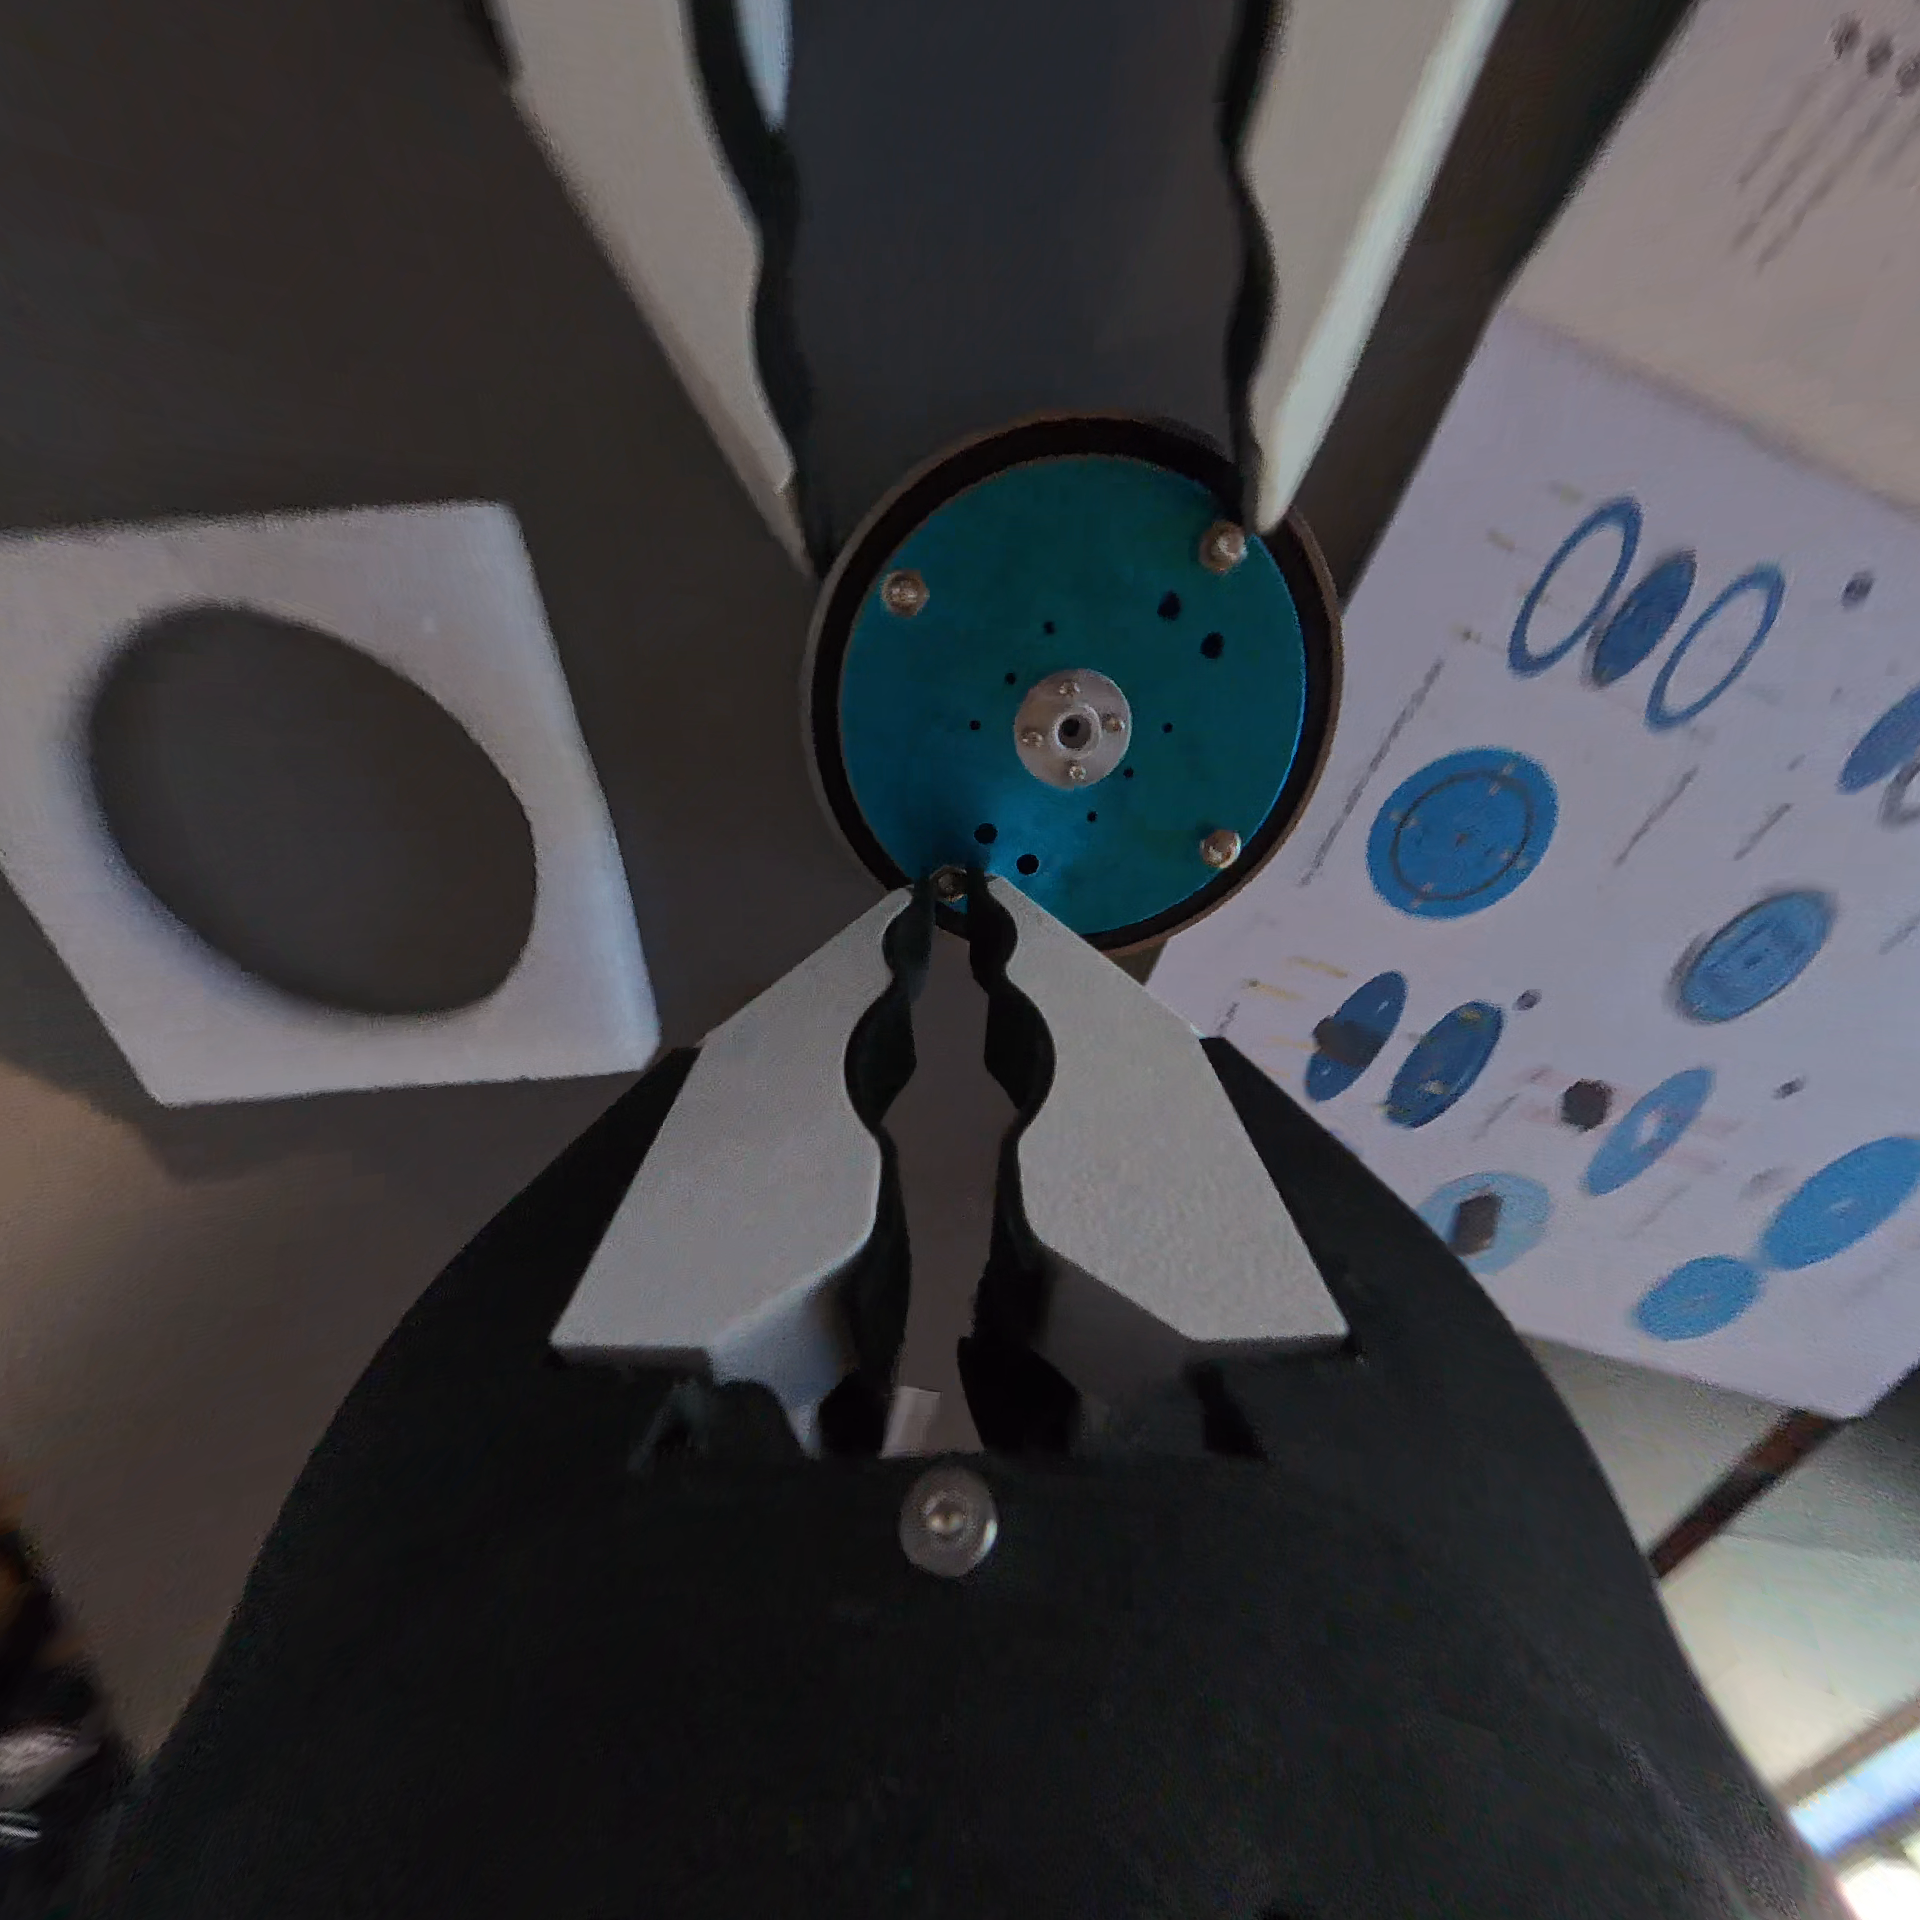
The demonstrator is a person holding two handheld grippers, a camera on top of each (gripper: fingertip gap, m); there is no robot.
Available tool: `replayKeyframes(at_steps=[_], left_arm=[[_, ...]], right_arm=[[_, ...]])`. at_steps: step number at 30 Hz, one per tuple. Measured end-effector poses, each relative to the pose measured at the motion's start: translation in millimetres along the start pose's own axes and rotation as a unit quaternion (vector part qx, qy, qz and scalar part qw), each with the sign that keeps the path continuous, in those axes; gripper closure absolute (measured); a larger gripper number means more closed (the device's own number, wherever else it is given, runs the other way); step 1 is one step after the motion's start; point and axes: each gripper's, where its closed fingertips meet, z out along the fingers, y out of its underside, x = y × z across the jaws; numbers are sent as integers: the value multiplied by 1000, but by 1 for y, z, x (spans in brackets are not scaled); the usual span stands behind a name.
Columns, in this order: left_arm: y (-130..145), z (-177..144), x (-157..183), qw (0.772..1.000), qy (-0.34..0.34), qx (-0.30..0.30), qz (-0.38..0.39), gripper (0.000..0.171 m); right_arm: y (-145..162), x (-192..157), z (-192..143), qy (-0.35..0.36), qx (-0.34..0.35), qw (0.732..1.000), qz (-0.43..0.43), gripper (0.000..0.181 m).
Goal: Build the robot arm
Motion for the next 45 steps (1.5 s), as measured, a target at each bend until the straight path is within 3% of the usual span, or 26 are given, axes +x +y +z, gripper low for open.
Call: replayKeyframes(at_steps=[5,8,10,13,16,18,21,25,30,38,45], left_arm=[[0,1,0,1000,-5,-2,4,105],[0,1,0,1000,-6,-3,5,104],[0,2,0,1000,-8,-4,5,104],[0,2,1,1000,-7,-4,9,105],[0,1,1,1000,-6,-3,7,106],[-1,1,1,1000,-4,-2,5,106],[-1,1,2,1000,-1,0,6,107],[-1,1,2,1000,-2,0,8,108],[-1,1,2,1000,-1,0,6,108],[-1,1,2,1000,-1,1,5,108],[-1,1,2,1000,1,1,4,109]], right_arm=[[0,0,-1,22,38,986,159,176],[0,0,-1,34,75,946,313,176],[0,0,-2,42,99,933,343,175],[0,0,-5,58,99,956,269,175],[-9,3,-16,98,110,984,96,164],[-6,-7,-14,80,78,994,-5,157],[1,-8,-11,82,30,989,-122,158],[-3,-2,-15,93,5,973,-210,166],[-4,2,-11,86,-22,968,-235,166],[3,-1,-3,48,-32,978,-199,178],[4,2,-2,37,-28,982,-182,170]])
